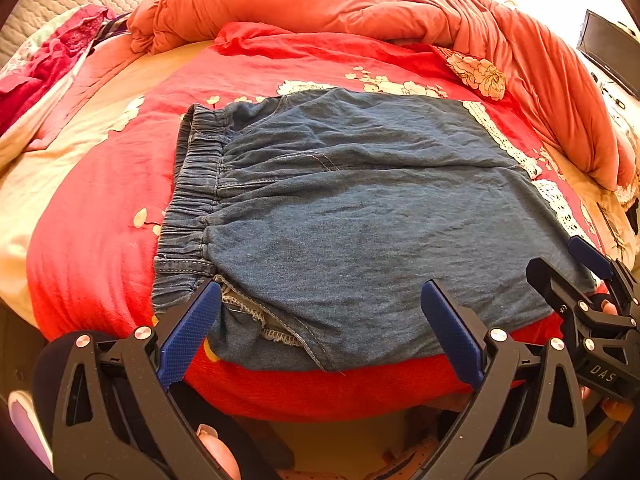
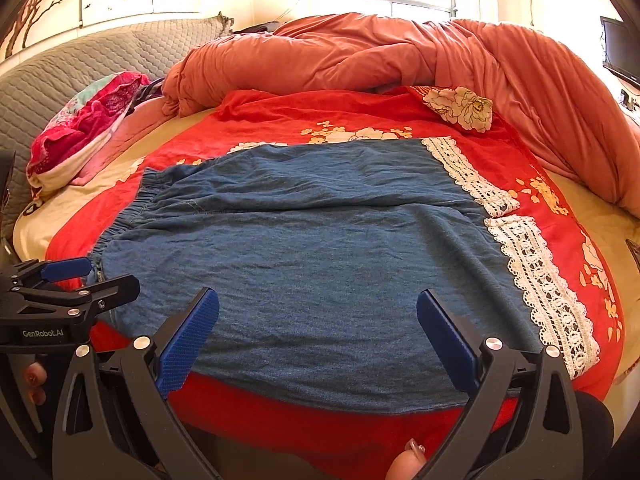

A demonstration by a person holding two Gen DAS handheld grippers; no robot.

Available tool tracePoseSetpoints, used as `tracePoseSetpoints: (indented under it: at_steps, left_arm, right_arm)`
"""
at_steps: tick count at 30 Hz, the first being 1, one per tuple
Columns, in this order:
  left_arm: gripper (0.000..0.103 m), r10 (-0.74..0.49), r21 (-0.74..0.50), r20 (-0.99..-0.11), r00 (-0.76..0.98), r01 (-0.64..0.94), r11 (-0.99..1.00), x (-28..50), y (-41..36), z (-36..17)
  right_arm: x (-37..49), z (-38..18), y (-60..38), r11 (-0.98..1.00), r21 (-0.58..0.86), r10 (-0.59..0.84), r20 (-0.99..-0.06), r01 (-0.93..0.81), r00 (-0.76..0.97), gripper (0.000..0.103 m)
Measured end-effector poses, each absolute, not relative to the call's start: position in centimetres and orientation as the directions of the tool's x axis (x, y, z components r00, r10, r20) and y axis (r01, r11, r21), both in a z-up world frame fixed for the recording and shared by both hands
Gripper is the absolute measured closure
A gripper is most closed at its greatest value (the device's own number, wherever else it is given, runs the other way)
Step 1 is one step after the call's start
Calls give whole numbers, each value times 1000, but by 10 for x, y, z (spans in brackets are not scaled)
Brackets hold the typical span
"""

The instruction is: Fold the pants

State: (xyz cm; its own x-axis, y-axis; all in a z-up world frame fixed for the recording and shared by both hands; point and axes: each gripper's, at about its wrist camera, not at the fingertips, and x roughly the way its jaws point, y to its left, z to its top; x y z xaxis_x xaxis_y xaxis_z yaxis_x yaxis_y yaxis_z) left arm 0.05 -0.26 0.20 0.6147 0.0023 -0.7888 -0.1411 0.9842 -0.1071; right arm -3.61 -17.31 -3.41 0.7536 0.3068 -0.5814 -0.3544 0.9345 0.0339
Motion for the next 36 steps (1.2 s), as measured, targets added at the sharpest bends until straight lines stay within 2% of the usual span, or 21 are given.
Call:
tracePoseSetpoints:
  at_steps: [27, 36]
  left_arm:
    - [9, -17, -127, -789, 614, -136, 983, 6, 1, 3]
    - [9, 20, -130, -779, 627, -193, 973, 33, 37, 9]
  right_arm:
    - [-30, -34, -165, 924, 36, 324, -603, -381, 729, 4]
    - [5, -18, -152, 899, 42, 361, -634, -436, 684, 4]
